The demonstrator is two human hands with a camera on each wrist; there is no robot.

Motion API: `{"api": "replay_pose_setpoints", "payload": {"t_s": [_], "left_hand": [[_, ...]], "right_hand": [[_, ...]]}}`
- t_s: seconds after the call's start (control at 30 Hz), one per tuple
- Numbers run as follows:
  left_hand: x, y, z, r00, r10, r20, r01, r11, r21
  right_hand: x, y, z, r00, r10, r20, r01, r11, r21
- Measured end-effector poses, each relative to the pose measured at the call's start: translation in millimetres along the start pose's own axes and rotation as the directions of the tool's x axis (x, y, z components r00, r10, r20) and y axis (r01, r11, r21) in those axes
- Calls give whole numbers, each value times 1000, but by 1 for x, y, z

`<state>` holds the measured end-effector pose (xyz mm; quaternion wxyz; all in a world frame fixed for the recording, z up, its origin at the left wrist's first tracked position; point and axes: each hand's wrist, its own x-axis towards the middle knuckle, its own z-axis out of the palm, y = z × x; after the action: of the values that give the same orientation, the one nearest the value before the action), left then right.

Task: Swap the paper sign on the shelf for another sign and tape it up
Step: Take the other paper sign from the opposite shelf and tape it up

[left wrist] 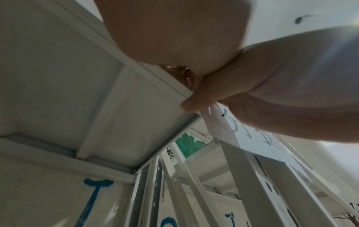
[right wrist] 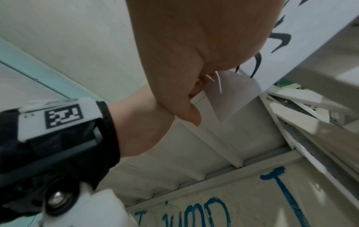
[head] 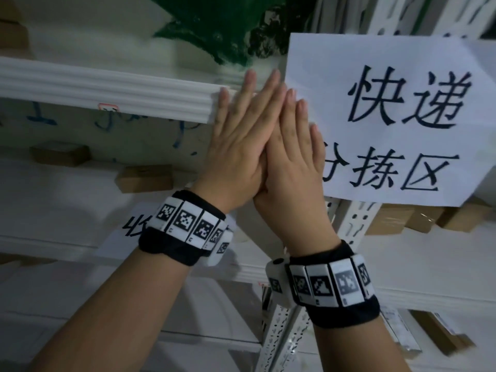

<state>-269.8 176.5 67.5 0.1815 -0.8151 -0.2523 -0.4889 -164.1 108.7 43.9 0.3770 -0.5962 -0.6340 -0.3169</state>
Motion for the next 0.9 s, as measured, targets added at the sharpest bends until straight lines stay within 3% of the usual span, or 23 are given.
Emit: {"api": "replay_pose_setpoints", "payload": {"t_s": [0.23, 0.47, 0.67, 0.9], "left_hand": [[-10, 3, 4, 975, -203, 89, 168, 940, 298], [-12, 8, -3, 966, -255, -43, 258, 938, 232], [-10, 11, -12, 967, -256, -17, 253, 940, 228], [-6, 12, -15, 959, -250, -132, 272, 944, 189]], "right_hand": [[-8, 8, -2, 998, 25, 49, -26, 999, 22], [-9, 4, -13, 992, 115, 53, -114, 993, -28], [-4, -4, -11, 984, 176, -18, -177, 982, -69], [7, -20, -34, 973, 213, 84, -202, 971, -127]]}}
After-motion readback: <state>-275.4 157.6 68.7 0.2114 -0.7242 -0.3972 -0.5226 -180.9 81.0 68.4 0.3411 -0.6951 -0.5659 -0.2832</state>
